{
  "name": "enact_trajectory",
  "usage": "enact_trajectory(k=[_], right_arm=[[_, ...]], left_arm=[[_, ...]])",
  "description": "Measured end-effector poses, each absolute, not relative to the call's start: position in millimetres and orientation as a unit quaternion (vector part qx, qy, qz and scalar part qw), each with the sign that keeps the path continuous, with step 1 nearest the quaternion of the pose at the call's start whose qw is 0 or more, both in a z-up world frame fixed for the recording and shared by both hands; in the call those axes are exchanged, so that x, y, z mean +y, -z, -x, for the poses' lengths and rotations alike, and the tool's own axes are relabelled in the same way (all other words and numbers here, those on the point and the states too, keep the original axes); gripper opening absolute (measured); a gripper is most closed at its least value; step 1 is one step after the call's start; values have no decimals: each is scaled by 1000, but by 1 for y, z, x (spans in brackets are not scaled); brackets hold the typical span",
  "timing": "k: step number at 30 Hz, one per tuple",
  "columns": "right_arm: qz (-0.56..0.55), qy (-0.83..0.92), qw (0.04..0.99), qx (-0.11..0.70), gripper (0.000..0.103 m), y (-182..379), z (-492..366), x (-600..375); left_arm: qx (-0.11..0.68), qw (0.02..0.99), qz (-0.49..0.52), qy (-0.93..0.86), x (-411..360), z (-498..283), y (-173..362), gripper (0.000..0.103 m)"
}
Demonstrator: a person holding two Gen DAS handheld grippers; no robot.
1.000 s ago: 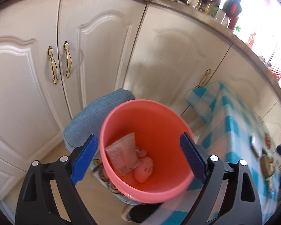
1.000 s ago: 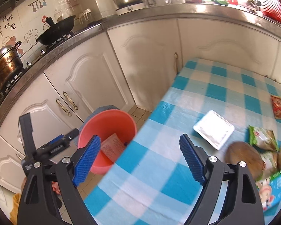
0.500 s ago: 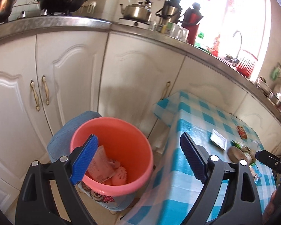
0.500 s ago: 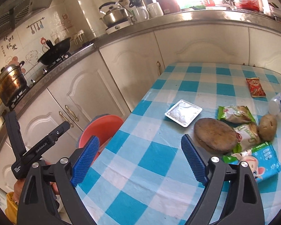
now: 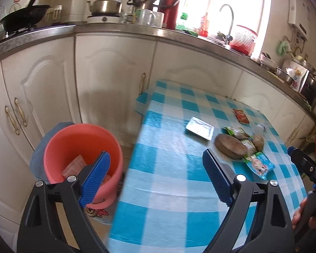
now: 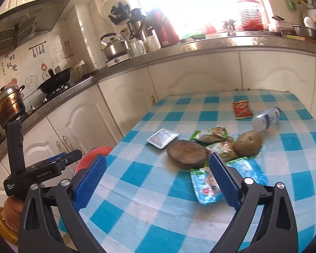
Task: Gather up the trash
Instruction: 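Move both open tools back over the trash on the table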
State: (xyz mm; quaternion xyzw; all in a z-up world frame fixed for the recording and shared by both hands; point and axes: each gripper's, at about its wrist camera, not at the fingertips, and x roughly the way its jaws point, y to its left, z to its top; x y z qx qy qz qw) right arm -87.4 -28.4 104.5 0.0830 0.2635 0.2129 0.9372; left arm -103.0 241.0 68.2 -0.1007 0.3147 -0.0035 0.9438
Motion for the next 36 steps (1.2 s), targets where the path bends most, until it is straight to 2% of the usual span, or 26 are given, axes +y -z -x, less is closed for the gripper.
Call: enact_trajectory(k=[19,36], right_arm=[[-188,-174,911,323,98,-61,89,-128],[-233,-179,892,343,98,-42,82,-174]], left_arm=[[387,915,48,106,131,81,-42,90],[411,902,19,132,74,5,-23,90]])
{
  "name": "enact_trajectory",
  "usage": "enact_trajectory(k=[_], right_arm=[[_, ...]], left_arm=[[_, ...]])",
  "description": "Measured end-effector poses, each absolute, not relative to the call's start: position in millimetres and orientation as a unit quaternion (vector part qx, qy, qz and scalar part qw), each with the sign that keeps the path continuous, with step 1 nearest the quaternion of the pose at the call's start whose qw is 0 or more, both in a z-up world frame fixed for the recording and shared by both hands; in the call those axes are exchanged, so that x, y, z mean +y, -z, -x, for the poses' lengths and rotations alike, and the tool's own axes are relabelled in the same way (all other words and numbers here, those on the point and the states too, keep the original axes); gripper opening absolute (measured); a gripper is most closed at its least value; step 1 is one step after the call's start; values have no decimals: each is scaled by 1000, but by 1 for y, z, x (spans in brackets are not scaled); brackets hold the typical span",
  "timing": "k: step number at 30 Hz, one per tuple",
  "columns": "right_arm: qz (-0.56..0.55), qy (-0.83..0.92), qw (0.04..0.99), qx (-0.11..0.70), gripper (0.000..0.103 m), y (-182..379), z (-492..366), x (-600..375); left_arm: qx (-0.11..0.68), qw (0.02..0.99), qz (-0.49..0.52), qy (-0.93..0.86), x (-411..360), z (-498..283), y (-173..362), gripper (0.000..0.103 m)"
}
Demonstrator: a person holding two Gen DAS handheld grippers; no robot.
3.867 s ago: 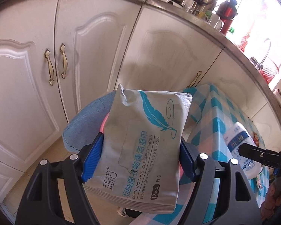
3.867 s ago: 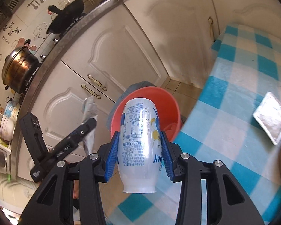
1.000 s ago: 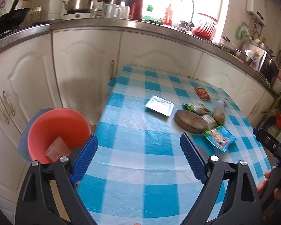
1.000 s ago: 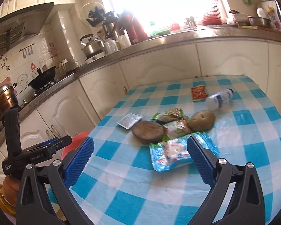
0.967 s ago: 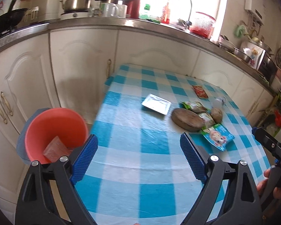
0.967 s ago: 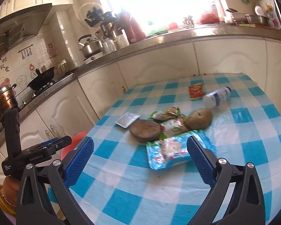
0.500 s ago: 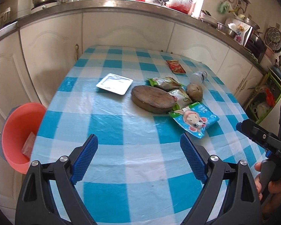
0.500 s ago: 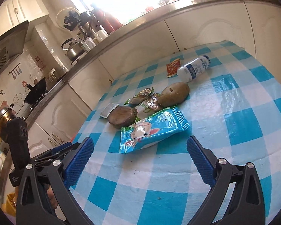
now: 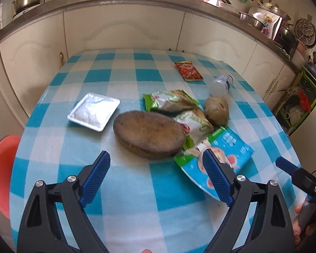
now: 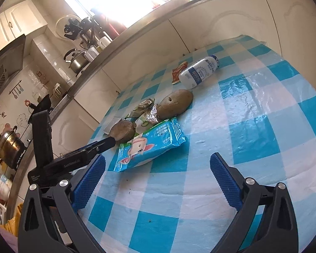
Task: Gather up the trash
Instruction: 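Move both open tools back over the trash on the table, then grasp the brown round flatbread with the left tool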
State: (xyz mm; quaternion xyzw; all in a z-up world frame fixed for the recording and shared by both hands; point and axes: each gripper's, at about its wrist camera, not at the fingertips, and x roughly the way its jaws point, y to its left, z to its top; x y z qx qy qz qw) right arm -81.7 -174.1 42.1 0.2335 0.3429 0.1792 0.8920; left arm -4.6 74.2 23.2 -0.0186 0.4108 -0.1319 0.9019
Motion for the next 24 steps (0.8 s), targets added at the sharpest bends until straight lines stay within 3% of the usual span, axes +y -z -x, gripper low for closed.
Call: enact_trajectory(k=[24], right_arm=[[-255,-201,868,376,98,-33,68,-173]], left_arm=[[446,878,-53,164,62,-41,-5,92]])
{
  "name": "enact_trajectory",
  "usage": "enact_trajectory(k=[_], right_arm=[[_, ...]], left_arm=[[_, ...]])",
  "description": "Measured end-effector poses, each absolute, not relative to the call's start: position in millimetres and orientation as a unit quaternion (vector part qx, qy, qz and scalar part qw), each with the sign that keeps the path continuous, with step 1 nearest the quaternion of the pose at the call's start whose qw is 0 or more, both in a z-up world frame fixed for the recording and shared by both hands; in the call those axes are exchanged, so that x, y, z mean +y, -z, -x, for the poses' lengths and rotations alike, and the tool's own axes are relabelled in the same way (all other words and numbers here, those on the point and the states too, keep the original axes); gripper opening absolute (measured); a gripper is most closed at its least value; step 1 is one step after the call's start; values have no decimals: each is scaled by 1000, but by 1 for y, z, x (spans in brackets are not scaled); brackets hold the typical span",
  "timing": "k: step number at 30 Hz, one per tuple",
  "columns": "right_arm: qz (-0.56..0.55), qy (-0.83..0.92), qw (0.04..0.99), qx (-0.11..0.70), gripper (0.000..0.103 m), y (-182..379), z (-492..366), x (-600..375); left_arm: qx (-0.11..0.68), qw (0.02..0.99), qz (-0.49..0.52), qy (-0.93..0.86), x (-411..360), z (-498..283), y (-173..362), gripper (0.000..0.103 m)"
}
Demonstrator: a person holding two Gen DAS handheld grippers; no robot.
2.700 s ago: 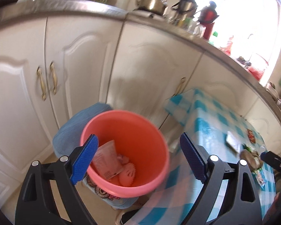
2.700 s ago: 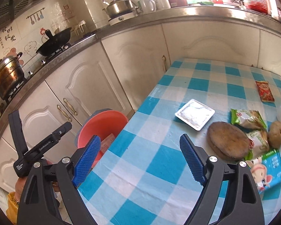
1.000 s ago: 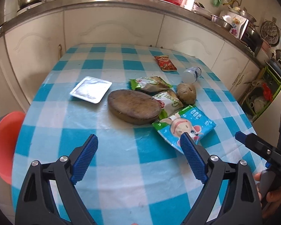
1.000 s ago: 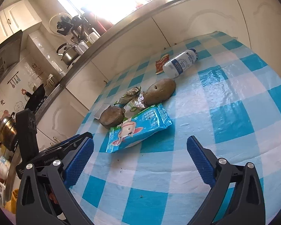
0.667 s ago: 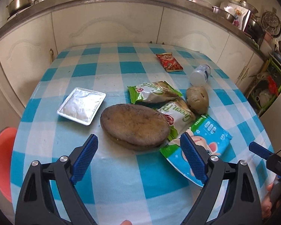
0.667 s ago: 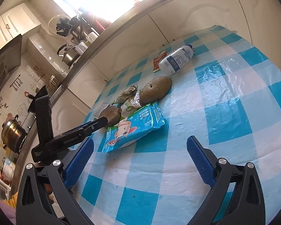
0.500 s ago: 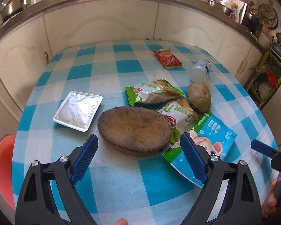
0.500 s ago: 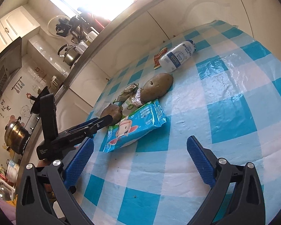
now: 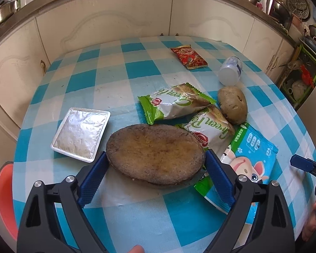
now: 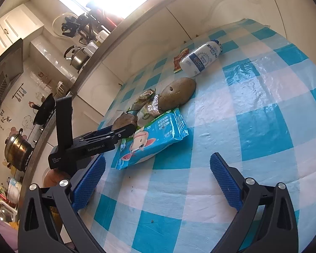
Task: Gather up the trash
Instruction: 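Grasp the brown round flatbread with the left tool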
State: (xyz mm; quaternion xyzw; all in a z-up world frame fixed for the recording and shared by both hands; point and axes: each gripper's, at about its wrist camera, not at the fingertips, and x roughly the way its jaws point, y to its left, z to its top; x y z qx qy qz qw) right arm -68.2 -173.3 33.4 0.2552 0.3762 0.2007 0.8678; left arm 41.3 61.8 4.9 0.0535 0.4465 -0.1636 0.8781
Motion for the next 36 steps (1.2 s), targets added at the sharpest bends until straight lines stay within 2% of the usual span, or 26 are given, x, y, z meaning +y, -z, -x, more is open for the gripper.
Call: enact_trajectory(k=[23,36], right_arm=[[-226,-173,872,398,98,-45,36,-159],[-131,-189,886,401,98,-65,-19,-104]], left_arm=[[442,881,-37,164,65,-45,-5,92],[424,891,0,165,90,-31,-11,92]])
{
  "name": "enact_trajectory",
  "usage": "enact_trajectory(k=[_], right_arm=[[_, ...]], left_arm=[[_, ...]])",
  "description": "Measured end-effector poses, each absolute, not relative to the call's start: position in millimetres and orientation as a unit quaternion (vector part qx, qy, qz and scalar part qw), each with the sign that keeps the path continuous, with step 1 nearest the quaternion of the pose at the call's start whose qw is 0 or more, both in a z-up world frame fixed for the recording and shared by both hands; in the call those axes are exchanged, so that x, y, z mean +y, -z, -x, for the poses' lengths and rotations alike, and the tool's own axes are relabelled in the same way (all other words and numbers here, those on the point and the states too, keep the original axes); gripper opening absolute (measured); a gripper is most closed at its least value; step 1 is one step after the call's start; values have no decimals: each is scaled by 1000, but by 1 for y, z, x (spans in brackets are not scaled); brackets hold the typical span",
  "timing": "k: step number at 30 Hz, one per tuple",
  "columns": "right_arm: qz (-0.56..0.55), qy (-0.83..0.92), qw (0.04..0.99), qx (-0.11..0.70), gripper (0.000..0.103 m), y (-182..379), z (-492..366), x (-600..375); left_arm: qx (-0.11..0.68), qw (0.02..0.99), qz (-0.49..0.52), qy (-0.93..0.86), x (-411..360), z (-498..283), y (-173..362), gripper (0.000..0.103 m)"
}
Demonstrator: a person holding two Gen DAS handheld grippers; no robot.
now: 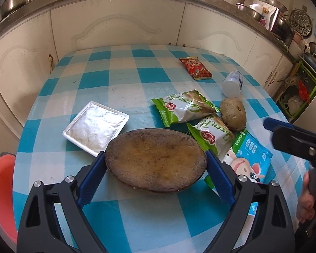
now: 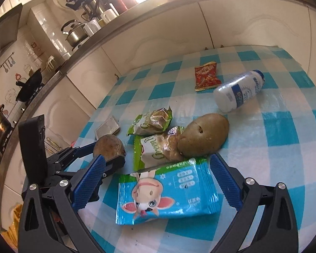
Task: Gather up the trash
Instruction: 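Grasp the brown round flatbread with the left tool, then grasp the green snack packet with the right tool and lift it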
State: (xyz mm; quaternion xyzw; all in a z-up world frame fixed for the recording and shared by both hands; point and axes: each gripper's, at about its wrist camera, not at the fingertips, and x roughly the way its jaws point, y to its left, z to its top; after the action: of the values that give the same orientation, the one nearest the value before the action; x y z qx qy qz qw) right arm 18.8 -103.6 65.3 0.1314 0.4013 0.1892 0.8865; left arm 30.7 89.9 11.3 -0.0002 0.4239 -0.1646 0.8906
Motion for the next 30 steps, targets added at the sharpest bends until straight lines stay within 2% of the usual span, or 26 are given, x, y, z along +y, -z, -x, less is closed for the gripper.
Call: enact_trajectory(k=[17,30], right_arm=[[1,-173,887,428,96,-56,-95,-32],[43,-162,868,468,94,-37,-117,-16]], left_arm=[[395,905,46,153,135,-10,-30,92],[399,903,79,141,165,-9,-22,92]])
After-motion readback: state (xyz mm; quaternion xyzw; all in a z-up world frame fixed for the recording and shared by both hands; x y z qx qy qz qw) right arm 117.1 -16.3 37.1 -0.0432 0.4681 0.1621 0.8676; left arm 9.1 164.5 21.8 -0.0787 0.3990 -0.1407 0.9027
